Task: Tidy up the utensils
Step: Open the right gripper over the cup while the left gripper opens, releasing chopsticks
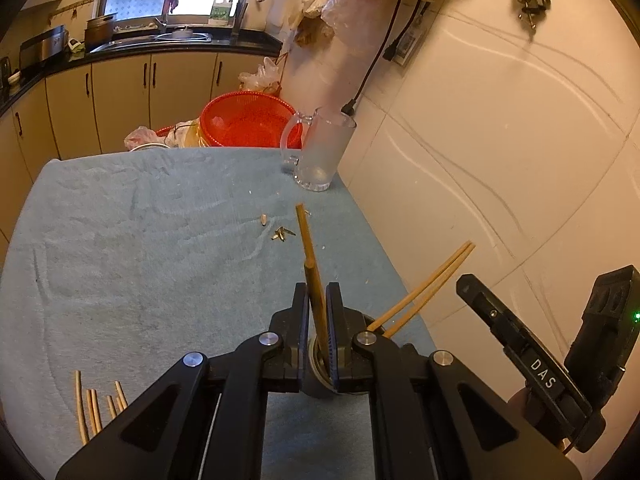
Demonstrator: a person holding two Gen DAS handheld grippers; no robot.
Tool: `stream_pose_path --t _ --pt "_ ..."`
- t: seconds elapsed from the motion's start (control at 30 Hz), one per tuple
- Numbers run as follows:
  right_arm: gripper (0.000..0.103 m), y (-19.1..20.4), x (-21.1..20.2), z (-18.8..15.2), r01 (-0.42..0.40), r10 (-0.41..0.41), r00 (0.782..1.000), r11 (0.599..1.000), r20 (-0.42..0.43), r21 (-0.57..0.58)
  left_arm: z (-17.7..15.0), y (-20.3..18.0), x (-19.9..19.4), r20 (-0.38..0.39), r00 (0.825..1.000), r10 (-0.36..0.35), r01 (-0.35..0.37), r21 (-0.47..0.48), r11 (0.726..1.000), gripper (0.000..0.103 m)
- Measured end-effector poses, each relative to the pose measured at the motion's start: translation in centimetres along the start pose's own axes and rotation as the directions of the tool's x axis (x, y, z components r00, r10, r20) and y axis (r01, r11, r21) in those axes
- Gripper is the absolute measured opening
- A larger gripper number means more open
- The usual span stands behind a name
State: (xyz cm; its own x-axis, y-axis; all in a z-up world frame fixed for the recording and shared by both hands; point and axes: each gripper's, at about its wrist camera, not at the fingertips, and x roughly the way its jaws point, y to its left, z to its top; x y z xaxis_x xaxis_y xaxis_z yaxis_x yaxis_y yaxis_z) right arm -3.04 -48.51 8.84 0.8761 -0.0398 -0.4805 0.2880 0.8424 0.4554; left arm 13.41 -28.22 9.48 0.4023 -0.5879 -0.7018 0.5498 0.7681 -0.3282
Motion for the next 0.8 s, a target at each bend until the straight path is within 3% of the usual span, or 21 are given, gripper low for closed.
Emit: stream_pose_path --t 0.2,0.33,0.43,0.57,0.63,0.8 --pt "0.022 0.8 -2.6 0.0 -0.014 0.014 0.999 1.0 0.039 -0.017 -0.4 0.2 -3.2 0.044 0.999 -0.016 0.015 0.006 1.0 0.009" --pt "0.027 1.6 -4.3 -0.8 -0.039 0.041 0.998 0.999 0.037 -0.033 -1.5 1.2 -5.9 0.083 0.996 -0.008 0.008 -0.001 1.0 0.022" --pt "0.028 2.7 -4.9 -2.0 -0.063 0.064 0.998 0.996 0.017 -0.057 -2.8 2.5 -7.8 0.108 0.994 0.019 -0.017 -0.012 1.0 0.022" --pt "0.029 5.0 -4.5 -4.5 -0.097 0.092 0.994 0.989 -0.057 -0.111 -5.3 4.9 -9.9 0.119 0.991 0.054 -0.051 -0.03 0.998 0.028" --pt "0.03 6.6 -3.7 -6.3 -0.119 0.105 0.989 0.983 -0.108 -0.141 -7.0 6.3 -10.8 0.126 0.986 0.105 -0.101 -0.037 0.994 0.033" --pt "0.031 10.3 0.4 -11.5 -0.174 0.11 0.951 0.963 -0.288 -0.206 -11.2 11.2 -11.7 0.079 0.977 0.198 -0.19 -0.099 0.977 0.033"
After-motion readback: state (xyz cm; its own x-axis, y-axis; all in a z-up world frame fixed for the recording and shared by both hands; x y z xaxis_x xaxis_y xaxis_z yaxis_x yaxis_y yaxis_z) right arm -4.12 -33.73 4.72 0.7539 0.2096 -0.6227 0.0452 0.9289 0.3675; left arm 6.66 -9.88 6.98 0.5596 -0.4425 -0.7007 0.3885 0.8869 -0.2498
